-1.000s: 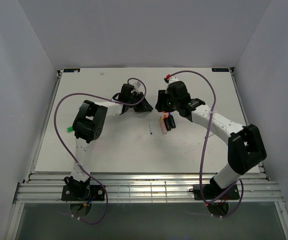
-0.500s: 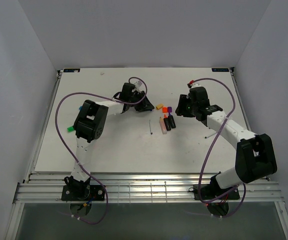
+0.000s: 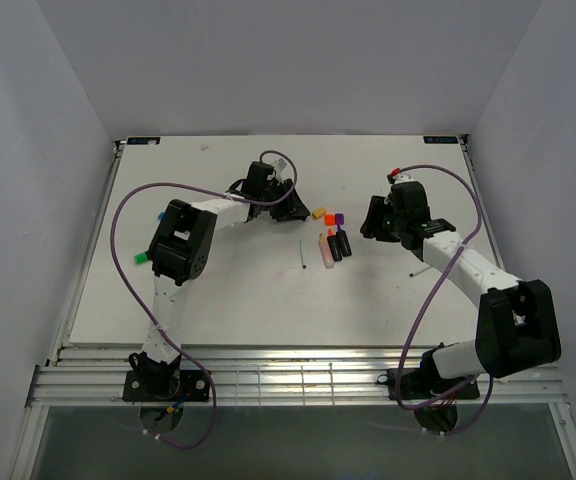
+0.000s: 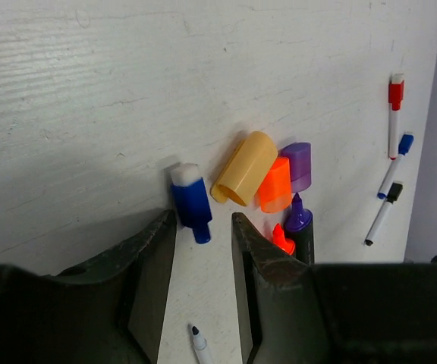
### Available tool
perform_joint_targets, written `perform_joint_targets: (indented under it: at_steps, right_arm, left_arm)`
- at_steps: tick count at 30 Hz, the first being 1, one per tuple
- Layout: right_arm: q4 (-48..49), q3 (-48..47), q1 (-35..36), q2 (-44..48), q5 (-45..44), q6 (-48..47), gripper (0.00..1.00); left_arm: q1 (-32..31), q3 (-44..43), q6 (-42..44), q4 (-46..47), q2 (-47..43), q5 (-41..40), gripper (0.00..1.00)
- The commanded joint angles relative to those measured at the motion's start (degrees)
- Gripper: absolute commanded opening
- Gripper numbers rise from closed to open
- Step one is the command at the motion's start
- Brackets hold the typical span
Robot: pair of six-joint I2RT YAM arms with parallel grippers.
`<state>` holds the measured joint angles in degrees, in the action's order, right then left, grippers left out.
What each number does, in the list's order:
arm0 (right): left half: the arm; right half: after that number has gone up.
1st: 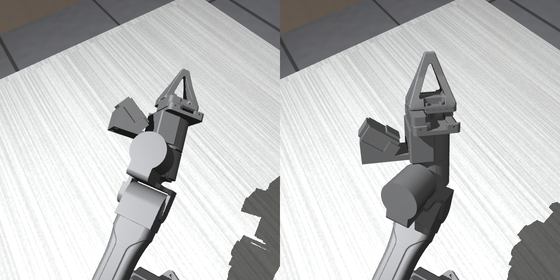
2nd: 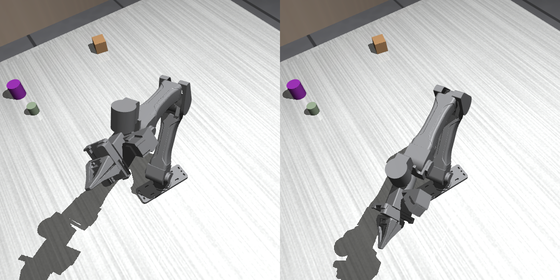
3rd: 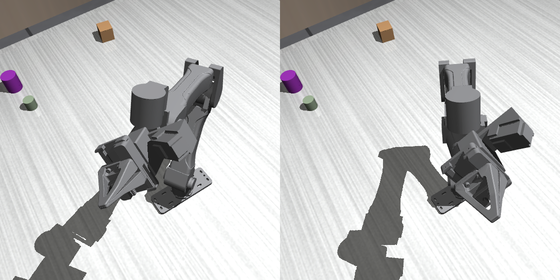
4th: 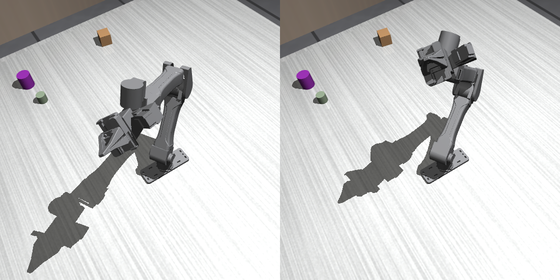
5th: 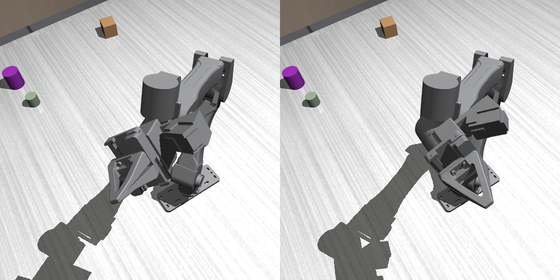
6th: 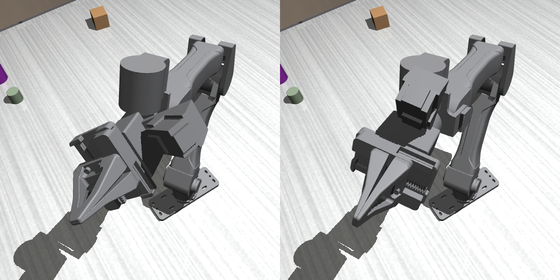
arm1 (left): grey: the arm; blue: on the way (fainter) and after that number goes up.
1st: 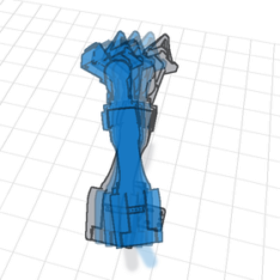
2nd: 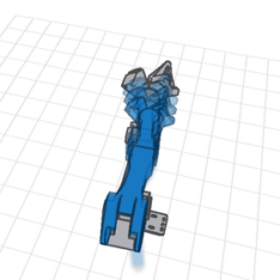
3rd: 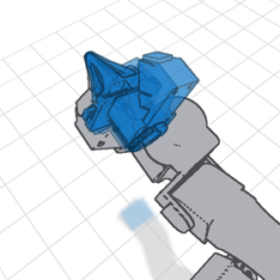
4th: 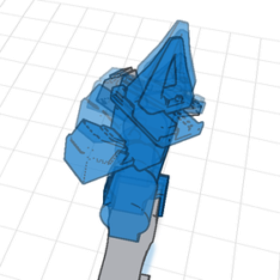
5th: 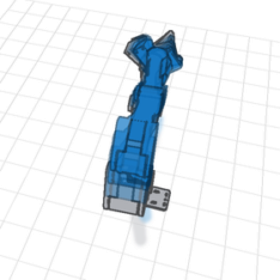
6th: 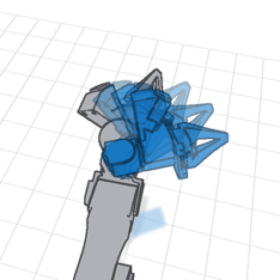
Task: Open the pen caps
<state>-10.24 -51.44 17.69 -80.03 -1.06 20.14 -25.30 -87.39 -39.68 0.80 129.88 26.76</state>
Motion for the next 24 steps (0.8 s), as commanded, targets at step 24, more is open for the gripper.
perform_joint_targets:
  at_steps: [24]
  right_arm:
    - [-1.18,-2.25,-7.75,-1.69,-4.03,-1.42,0.63]
  left_arm:
    - [-0.89,6.0,4.97,-6.34,-15.97,-9.36,0.57]
